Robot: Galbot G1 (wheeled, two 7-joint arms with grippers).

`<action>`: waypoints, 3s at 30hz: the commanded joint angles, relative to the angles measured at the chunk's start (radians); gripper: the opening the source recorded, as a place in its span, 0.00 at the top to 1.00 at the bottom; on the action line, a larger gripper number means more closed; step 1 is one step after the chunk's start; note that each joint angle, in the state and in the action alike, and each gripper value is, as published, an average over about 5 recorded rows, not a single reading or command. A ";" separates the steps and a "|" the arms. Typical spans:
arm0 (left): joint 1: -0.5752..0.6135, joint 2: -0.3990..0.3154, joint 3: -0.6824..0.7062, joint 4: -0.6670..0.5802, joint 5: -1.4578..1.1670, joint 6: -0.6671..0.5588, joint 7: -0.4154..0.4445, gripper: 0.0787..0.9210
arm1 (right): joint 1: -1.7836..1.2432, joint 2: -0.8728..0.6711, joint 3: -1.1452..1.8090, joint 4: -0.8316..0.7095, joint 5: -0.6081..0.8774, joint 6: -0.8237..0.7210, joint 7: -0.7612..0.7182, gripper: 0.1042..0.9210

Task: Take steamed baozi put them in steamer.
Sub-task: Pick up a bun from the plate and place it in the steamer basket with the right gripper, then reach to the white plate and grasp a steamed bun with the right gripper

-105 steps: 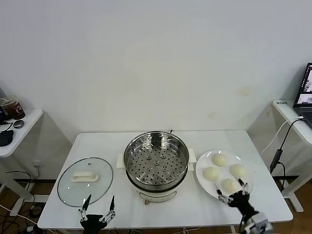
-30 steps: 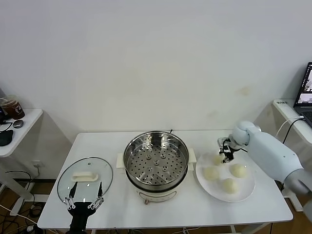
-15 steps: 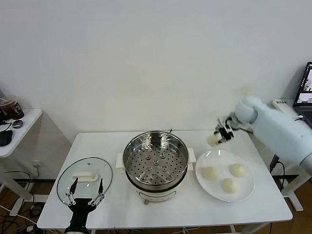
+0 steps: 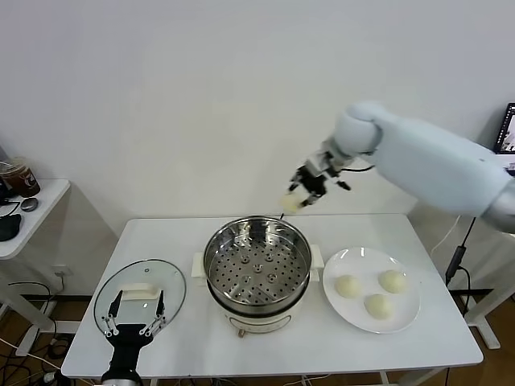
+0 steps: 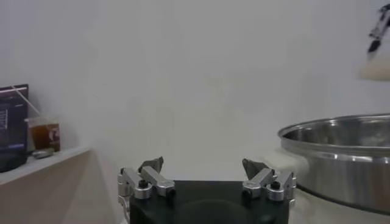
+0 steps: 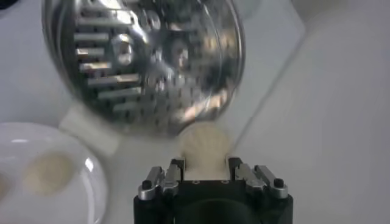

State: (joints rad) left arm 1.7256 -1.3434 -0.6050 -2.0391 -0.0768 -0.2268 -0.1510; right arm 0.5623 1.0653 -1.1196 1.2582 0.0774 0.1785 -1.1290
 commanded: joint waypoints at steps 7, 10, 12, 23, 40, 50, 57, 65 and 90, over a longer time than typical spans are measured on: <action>-0.004 -0.011 -0.012 0.000 -0.001 0.003 0.000 0.12 | -0.110 0.210 -0.145 -0.077 -0.321 0.401 0.095 0.58; -0.004 -0.014 -0.011 0.002 0.001 0.003 0.000 0.12 | -0.134 0.212 -0.116 -0.120 -0.362 0.425 0.113 0.58; -0.004 -0.016 -0.011 0.001 0.001 0.003 0.000 0.12 | -0.147 0.213 -0.101 -0.140 -0.372 0.432 0.120 0.58; -0.001 -0.016 -0.016 0.002 0.002 0.001 0.000 0.12 | -0.184 0.239 -0.029 -0.234 -0.461 0.470 0.162 0.58; -0.002 -0.015 -0.020 0.004 -0.001 0.000 -0.001 0.12 | 0.070 0.043 -0.123 0.079 0.015 0.039 0.042 0.20; -0.020 0.005 -0.019 0.006 -0.001 0.009 -0.005 0.12 | 0.233 -0.362 -0.244 0.442 0.161 -0.535 -0.011 0.12; -0.016 0.021 -0.024 0.004 -0.003 0.003 -0.002 0.12 | 0.094 -0.623 -0.257 0.488 0.054 -0.643 0.030 0.12; -0.017 0.024 -0.036 0.006 -0.003 -0.003 -0.002 0.12 | -0.334 -0.682 0.060 0.387 -0.079 -0.548 0.045 0.12; 0.008 0.002 -0.093 -0.011 0.001 -0.002 0.002 0.12 | -0.660 -0.298 0.324 0.003 -0.242 -0.425 0.098 0.12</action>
State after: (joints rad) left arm 1.7327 -1.3422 -0.6945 -2.0505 -0.0760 -0.2284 -0.1498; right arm 0.0052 0.6473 -0.8760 1.3887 -0.1138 -0.2702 -1.0419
